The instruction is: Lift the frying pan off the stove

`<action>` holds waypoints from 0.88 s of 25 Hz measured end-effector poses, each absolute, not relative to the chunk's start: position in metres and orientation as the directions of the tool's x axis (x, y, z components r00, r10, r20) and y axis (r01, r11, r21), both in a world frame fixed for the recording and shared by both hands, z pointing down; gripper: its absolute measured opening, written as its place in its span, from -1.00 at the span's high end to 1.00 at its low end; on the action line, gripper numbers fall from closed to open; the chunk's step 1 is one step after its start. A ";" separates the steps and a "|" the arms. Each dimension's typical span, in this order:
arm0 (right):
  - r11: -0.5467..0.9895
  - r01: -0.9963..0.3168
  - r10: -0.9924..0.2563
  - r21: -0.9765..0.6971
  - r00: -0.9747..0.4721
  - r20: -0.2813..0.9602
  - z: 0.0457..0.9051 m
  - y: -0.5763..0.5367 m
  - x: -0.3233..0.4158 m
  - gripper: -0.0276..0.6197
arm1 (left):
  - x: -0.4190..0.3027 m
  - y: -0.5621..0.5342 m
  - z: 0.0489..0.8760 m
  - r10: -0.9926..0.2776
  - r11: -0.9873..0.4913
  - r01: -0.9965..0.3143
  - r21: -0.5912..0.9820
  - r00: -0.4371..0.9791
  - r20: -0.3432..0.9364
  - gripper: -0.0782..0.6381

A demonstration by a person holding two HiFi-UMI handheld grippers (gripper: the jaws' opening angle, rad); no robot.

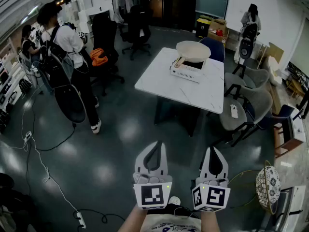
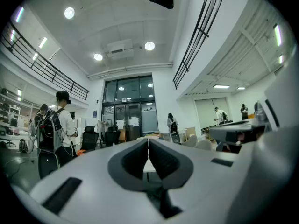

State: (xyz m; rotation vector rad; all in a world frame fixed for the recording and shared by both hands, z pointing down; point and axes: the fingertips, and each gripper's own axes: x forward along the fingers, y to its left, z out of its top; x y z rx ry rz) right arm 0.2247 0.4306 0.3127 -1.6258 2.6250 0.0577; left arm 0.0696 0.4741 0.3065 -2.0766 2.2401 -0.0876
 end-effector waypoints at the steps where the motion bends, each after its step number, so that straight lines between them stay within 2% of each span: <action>1: 0.445 -0.896 -0.894 0.002 -0.444 -0.065 0.313 0.432 0.225 0.87 | 0.070 0.475 0.307 -0.997 0.076 -0.992 -0.097 -0.073 -0.027 0.73; 22: 0.516 -0.857 -0.857 -0.014 -0.515 -0.024 0.329 0.414 0.238 0.87 | 0.087 0.458 0.321 -0.994 0.105 -0.988 -0.113 -0.106 0.005 0.73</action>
